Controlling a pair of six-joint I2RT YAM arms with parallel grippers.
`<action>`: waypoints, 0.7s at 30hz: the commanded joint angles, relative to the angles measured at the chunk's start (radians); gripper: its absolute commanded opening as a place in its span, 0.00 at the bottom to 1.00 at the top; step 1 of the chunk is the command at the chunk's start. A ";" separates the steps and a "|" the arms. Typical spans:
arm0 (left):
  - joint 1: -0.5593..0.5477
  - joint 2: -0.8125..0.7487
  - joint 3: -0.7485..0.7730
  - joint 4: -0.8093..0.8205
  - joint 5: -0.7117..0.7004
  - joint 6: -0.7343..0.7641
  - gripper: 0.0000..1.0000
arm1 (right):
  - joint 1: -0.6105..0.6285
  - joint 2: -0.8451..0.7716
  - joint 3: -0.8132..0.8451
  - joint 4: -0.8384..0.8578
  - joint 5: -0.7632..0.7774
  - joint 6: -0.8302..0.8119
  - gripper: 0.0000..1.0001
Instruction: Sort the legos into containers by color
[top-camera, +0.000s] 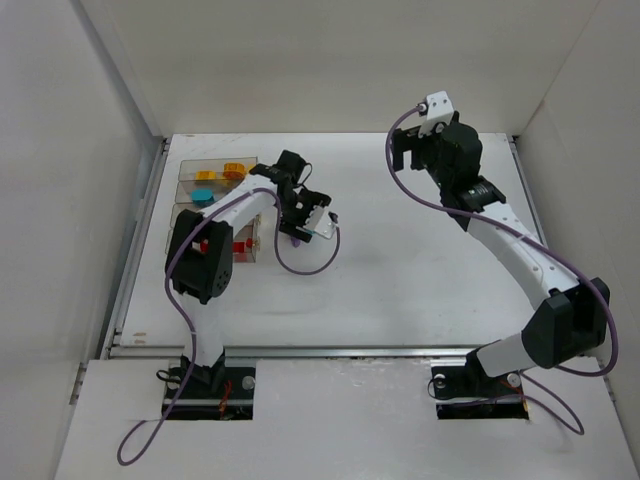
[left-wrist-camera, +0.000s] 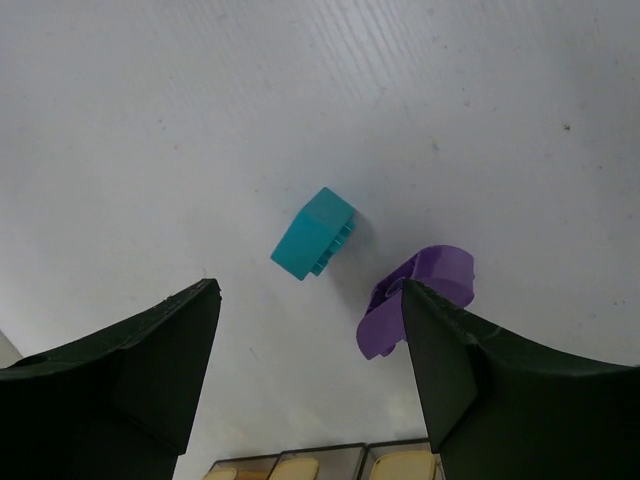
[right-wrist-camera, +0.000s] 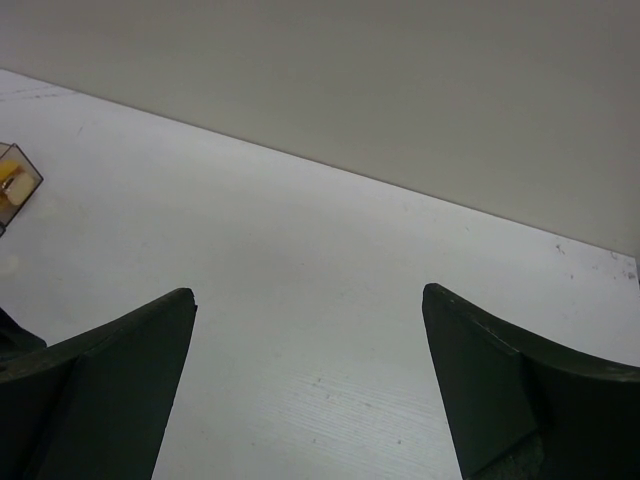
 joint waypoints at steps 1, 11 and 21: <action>-0.006 -0.008 -0.032 -0.027 -0.026 0.121 0.70 | 0.005 -0.045 -0.017 0.059 -0.009 0.028 1.00; -0.044 0.072 -0.035 0.149 -0.026 -0.011 0.58 | 0.005 -0.045 -0.017 0.059 -0.070 0.028 1.00; -0.044 0.081 -0.100 0.158 -0.062 -0.011 0.26 | 0.005 -0.016 -0.008 0.059 -0.071 0.028 1.00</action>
